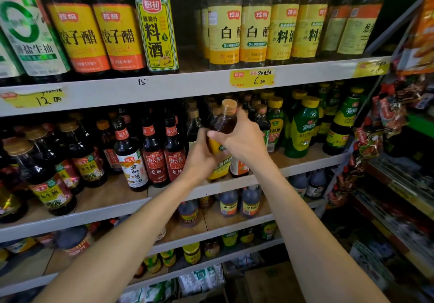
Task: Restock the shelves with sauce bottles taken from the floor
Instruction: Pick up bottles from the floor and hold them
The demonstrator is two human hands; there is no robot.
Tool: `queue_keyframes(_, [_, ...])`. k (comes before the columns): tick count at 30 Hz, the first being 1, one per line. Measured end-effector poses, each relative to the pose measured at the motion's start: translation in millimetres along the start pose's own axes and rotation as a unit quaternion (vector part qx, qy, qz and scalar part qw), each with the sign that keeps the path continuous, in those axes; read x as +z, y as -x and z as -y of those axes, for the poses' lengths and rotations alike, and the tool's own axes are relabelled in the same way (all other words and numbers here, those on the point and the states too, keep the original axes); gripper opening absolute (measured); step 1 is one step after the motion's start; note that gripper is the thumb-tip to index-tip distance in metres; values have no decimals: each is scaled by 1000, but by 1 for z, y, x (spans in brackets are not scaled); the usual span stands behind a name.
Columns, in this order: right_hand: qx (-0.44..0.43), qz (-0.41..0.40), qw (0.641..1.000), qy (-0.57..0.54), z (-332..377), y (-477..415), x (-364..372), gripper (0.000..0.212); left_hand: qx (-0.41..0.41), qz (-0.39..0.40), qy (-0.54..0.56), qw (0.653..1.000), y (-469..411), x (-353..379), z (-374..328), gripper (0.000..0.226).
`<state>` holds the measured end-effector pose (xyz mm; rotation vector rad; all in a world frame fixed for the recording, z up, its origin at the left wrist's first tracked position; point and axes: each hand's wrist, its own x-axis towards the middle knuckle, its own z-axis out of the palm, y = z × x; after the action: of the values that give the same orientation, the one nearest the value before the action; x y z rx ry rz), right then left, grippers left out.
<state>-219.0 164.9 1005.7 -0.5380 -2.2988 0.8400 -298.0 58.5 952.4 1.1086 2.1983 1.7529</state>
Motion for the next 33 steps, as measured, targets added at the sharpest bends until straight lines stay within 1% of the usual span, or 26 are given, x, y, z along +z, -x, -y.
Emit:
queue_keyframes(3, [2,-39,998,55,6,-16,10,55,15,9,-42,999,-22,-3,3,50])
queue_keyframes(9, [47,-28,996,75,-14,-28,40,50,10,30,-217,976,-47,-5,30,33])
queue_keyframes(12, [59,-25,996,64,-21,-30,54,48,26,0,-290,957,-47,-3,42,28])
queue_keyframes(17, [65,-10,995,76,-27,-33,71,51,26,-58,-330,942,-40,5,60,21])
queue_keyframes(20, [58,-6,995,85,-30,-33,76,51,9,-70,-362,929,-36,10,68,21])
queue_keyframes(23, [60,-3,994,92,-32,-35,77,51,20,-85,-361,928,-35,15,71,10])
queue_keyframes(25, [58,8,990,127,-31,-39,76,52,21,-93,-356,930,-37,19,72,4])
queue_keyframes(26, [54,18,986,154,-30,-42,75,53,23,-98,-351,931,-37,21,73,6])
queue_keyframes(28, [44,38,974,217,-24,-50,74,53,23,-108,-335,936,-39,20,76,17])
queue_keyframes(30, [48,52,961,267,-17,-58,70,51,18,-101,-322,941,-40,18,78,23])
queue_keyframes(33, [75,91,953,280,-14,-65,63,49,1,-77,-323,943,-43,17,78,26])
